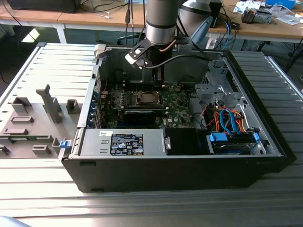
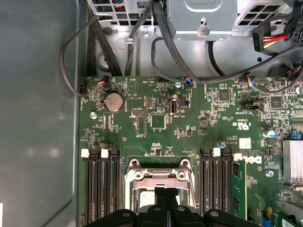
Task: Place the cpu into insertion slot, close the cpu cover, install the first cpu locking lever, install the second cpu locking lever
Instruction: 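Close the cpu cover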
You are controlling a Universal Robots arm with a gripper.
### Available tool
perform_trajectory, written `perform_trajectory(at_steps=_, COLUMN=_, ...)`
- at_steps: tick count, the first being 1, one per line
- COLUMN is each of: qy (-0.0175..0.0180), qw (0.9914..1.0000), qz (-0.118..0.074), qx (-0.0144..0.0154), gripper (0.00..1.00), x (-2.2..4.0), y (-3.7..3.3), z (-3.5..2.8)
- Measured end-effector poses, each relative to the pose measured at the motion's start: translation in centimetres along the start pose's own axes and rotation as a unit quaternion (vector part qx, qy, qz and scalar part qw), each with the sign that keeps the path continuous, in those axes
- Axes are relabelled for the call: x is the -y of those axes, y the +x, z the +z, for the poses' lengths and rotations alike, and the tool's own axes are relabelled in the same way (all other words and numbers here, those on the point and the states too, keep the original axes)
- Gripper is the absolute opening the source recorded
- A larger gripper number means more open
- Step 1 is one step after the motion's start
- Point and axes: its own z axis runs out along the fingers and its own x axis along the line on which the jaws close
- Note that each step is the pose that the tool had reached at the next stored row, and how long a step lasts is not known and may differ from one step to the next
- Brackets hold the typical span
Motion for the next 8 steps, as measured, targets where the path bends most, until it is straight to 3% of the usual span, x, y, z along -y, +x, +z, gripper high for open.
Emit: perform_trajectory(at_steps=8, qy=0.0, qw=1.0, qz=0.0, qx=0.0, gripper=0.11, x=0.35, y=0.0, z=0.16)
